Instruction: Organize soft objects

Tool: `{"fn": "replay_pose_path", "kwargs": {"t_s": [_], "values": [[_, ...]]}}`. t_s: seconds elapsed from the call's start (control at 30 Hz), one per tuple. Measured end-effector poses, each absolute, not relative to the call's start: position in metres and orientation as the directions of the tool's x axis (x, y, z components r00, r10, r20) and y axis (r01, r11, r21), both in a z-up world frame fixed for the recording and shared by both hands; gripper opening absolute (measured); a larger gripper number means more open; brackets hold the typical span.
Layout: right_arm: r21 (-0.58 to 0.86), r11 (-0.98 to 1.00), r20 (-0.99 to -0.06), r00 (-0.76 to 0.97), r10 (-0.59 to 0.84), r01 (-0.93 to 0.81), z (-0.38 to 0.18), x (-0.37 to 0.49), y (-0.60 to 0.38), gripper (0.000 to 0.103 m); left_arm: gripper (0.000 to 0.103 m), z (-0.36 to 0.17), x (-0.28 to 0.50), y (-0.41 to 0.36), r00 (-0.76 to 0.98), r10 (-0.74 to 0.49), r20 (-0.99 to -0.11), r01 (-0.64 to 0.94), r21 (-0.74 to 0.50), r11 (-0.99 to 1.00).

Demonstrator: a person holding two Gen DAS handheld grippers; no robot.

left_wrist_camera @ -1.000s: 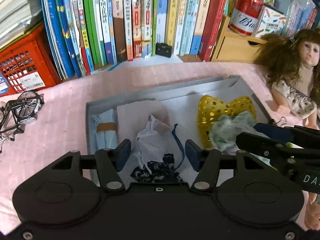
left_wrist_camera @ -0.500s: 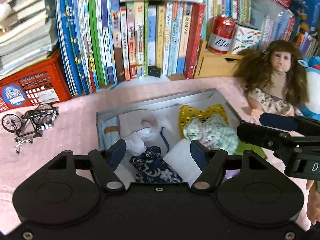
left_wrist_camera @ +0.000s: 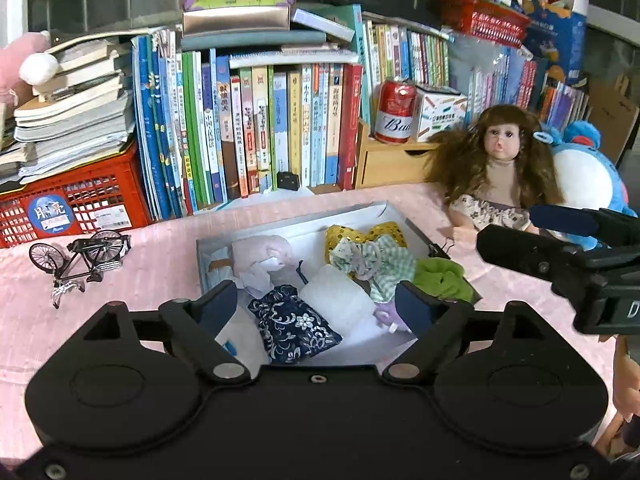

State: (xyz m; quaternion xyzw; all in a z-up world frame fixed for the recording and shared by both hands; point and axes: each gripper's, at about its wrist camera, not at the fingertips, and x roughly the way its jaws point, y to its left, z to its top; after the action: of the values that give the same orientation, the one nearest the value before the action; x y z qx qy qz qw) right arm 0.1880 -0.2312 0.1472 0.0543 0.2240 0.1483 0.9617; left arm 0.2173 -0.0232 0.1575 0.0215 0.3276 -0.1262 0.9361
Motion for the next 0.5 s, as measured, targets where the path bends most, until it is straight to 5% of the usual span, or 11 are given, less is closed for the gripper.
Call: {"fn": "replay_pose_path", "kwargs": {"t_s": [0.5], "values": [[0.201, 0.944, -0.325, 0.892, 0.315, -0.26, 0.151, 0.134, -0.239, 0.103, 0.094, 0.156, 0.151, 0.0, 0.816, -0.238, -0.527, 0.242, -0.063, 0.968]]}}
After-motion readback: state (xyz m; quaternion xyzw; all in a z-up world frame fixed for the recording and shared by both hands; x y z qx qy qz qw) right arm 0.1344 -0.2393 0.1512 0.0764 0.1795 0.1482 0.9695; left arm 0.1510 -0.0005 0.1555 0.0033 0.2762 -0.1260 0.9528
